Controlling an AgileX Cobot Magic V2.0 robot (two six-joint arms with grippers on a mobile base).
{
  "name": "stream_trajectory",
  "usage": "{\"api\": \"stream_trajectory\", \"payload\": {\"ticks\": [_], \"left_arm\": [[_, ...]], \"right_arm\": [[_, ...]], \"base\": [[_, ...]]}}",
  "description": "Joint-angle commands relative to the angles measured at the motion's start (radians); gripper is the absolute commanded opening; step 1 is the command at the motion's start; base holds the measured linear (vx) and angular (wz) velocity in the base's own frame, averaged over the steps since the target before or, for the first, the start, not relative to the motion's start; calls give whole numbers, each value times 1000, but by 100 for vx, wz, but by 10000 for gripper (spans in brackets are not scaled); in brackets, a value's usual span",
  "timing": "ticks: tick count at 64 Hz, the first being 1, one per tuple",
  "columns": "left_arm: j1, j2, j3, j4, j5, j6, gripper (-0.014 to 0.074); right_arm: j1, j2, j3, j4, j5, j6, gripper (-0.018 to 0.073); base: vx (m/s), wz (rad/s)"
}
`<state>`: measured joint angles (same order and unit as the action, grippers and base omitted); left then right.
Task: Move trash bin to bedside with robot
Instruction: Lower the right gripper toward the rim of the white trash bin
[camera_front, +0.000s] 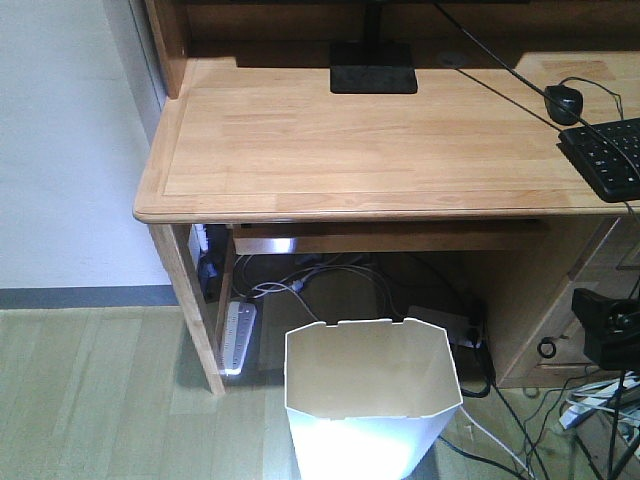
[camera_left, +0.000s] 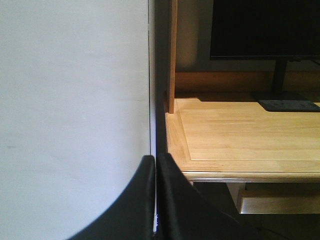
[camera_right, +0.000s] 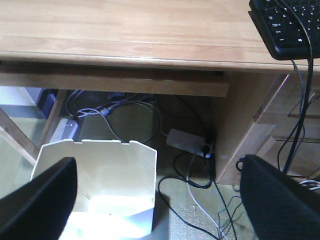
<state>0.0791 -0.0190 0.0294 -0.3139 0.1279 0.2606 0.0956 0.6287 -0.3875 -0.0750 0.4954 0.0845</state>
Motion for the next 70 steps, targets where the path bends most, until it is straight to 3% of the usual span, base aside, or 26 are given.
{"api": "stream_trajectory", "payload": {"ticks": [1, 21, 38, 45, 54, 70], "left_arm": [[3, -10, 29, -11, -66, -3, -6], [3, -10, 29, -11, -66, -3, -6], [3, -10, 29, -11, -66, -3, -6], [3, -10, 29, -11, -66, -3, -6], [3, -10, 29, -11, -66, -3, -6], [3, -10, 29, -11, -66, -3, -6]], "right_arm": [[-1, 35, -49, -10, -77, 13, 583], [-1, 382, -189, -10, -42, 71, 574], [-3, 678, -274, -12, -46, 36, 574], [-18, 806, -293, -8, -81, 6, 574], [-110, 955, -323, 17, -100, -35, 574], [-153, 1172, -388, 143, -155, -246, 574]], "base": [[0, 0], [0, 0], [0, 0], [0, 0], [0, 0], [0, 0]]}}
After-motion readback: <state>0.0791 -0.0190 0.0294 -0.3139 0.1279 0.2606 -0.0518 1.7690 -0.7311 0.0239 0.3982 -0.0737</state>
